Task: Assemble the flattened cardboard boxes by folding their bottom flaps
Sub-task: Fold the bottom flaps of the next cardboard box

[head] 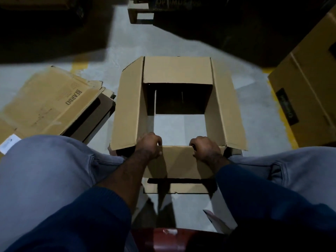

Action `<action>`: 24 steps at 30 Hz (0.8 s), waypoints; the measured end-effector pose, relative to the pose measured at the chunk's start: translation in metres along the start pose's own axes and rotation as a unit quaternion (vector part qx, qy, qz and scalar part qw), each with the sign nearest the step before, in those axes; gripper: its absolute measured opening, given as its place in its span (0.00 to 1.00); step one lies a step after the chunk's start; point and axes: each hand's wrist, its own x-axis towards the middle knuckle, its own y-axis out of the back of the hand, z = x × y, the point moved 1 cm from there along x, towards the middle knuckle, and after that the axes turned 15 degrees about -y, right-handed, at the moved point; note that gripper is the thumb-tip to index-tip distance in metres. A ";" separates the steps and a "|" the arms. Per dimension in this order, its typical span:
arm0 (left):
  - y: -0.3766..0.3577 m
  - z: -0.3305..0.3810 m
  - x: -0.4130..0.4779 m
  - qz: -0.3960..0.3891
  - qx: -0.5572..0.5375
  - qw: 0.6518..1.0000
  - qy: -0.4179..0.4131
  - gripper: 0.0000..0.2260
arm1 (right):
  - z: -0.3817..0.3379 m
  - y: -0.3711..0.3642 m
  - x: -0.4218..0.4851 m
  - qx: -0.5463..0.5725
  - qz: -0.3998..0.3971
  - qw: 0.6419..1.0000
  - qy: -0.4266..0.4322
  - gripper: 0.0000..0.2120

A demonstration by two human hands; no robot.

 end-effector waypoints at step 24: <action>-0.009 -0.021 0.004 0.071 -0.211 0.958 0.179 0.64 | 0.012 0.019 0.037 0.121 -0.149 0.969 -0.157 0.14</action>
